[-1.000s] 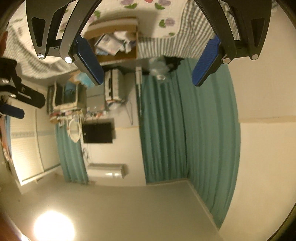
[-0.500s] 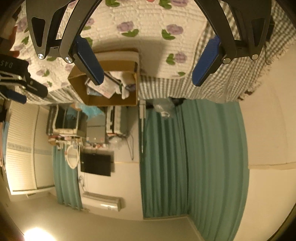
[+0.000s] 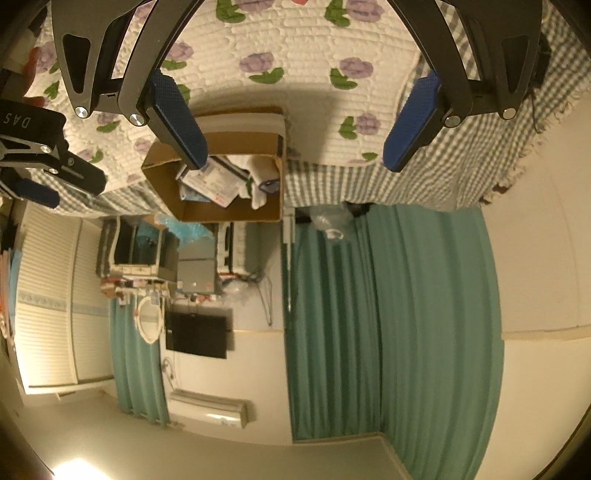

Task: Organize soft objects

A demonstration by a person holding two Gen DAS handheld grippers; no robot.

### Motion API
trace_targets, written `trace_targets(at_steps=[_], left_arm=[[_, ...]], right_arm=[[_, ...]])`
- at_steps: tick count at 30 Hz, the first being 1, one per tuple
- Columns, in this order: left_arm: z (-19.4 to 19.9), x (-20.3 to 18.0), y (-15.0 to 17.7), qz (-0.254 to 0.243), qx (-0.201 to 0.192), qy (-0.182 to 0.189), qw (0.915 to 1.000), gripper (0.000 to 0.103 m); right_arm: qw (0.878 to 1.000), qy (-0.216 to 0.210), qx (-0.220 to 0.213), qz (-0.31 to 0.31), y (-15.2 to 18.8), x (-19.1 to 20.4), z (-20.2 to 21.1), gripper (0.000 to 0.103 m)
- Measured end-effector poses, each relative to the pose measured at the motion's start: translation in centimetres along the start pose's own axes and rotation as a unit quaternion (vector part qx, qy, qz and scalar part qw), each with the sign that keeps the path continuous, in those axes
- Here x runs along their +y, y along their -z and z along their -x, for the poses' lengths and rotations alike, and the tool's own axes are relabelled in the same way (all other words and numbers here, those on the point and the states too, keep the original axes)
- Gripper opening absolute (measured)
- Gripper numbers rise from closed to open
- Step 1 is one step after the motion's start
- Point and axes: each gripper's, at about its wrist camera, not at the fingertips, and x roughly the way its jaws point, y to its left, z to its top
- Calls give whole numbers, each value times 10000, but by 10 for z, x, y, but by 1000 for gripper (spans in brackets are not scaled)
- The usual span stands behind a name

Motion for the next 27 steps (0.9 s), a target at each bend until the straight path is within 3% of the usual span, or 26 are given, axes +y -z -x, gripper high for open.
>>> trace_targets(at_steps=[27], left_arm=[[-1,6,3,80,162,127,9998,97]], right_arm=[[9991,157,-156,359,7,16,6,103]])
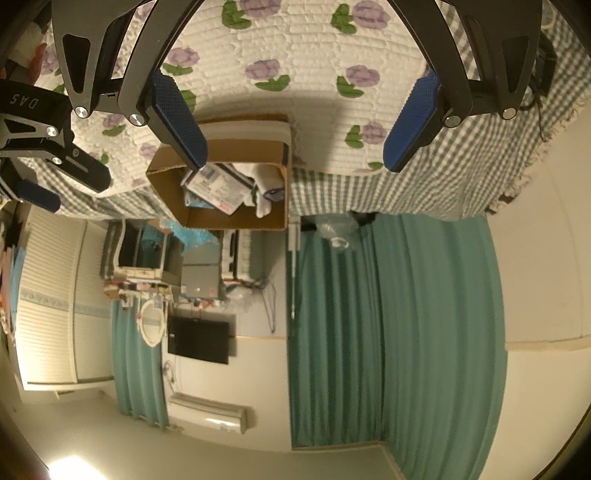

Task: Organize soft objects

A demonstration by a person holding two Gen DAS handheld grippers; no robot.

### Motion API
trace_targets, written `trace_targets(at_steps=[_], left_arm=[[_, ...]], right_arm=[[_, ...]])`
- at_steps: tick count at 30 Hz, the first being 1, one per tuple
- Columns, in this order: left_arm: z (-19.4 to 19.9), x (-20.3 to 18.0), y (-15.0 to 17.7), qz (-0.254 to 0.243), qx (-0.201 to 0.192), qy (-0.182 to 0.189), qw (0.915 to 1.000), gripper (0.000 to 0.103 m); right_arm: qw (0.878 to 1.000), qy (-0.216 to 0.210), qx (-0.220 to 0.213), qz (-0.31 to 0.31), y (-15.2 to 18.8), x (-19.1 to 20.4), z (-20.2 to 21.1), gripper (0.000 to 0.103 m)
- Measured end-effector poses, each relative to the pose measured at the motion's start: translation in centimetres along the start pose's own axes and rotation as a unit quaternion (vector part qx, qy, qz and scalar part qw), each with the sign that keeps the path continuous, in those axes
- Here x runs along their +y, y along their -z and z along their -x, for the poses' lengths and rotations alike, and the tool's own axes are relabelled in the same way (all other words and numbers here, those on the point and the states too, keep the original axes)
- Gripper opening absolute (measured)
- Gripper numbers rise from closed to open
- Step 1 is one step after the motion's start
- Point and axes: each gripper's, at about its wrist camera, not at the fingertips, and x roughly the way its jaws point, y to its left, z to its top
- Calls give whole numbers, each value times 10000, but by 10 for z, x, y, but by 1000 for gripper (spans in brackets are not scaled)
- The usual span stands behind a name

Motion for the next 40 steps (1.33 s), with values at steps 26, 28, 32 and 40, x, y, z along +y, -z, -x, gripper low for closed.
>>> trace_targets(at_steps=[26,28,32,40], left_arm=[[1,-2,0,-12,0,32,10000,98],[0,-2,0,-10,-2,28,10000,98],[0,-2,-1,-17,3,28,10000,98],[-2,-2,4,-17,43,72,10000,98]], right_arm=[[9998,44,127,-160,1,-5,-4,103],[9997,49,134,-187,1,-5,-4,103],[9996,50,153,-211,1,-6,-5,103],[9996,45,165,-204,1,-6,-5,103]])
